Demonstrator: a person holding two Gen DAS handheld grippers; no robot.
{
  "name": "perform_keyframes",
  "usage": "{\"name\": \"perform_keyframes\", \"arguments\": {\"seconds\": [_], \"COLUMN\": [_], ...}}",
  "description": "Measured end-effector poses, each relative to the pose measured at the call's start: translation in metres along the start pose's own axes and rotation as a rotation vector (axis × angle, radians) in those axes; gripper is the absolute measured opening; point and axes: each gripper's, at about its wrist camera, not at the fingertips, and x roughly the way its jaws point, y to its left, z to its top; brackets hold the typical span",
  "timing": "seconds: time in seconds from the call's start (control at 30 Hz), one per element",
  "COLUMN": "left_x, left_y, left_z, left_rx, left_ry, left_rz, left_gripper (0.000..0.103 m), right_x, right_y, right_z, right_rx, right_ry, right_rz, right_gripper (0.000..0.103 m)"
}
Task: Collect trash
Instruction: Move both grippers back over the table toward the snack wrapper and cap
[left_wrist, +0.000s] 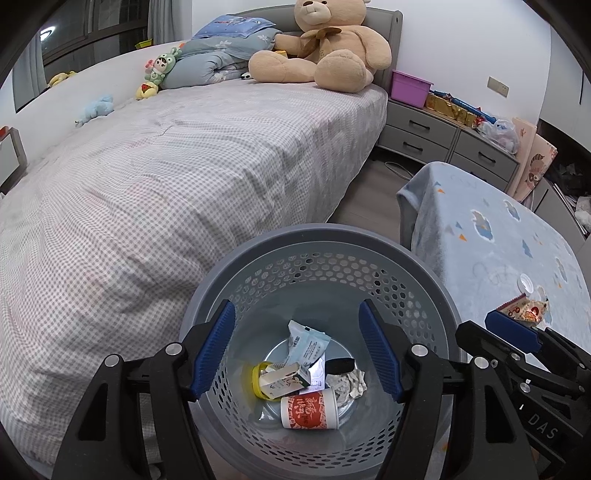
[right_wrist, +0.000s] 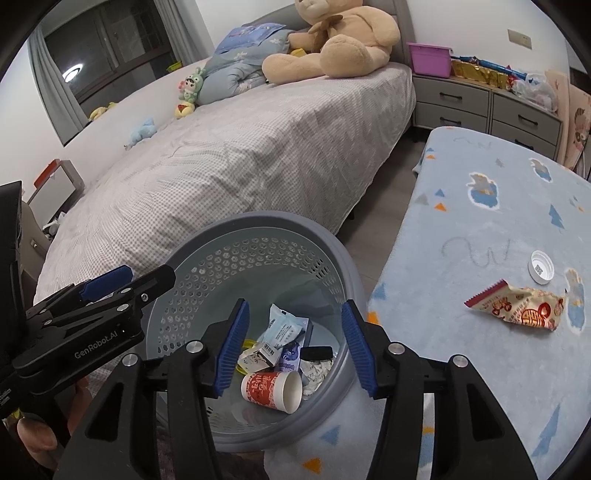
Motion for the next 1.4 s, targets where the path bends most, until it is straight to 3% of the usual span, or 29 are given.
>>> {"name": "perform_keyframes", "arguments": {"seconds": [0.4, 0.87, 1.0, 1.1, 1.4], "left_x": [-0.003, -0.012, -0.009, -0.009, 0.001], "left_y": [-0.024, -0.073, -0.085, -0.097, -0.107], "left_z": [-0.006, -0.012, -0.013, -0.014, -0.014], "left_rx": [0.041, 0.119, 0.122, 0.136, 0.14], "left_ry": [0.014, -0.014, -0.005, -0.008, 0.006], "left_rz": [-0.053, -0.066, -0.065, -0.068, -0.051], "left_gripper": [0.067, 0.067, 0.067, 0.067, 0.067], "right_x": [-0.027, -0.067, -0.067, -0.064, -0.042], "right_y": [-0.036, -0.144, -0.164, -0.178, -0.203], "right_z": [-0.01, -0.036, -0.032, -0.026, -0.009], "right_rx": [0.065, 0.206, 0.189, 0.157, 0.042], "right_ry": [-0.023, -0.043, -0.038, -0.038, -0.004], "right_rz": [-0.052, -0.205, -0.211, -0.201, -0.15], "right_gripper": [0.056, 0.058, 0.059, 0.067, 0.078]}}
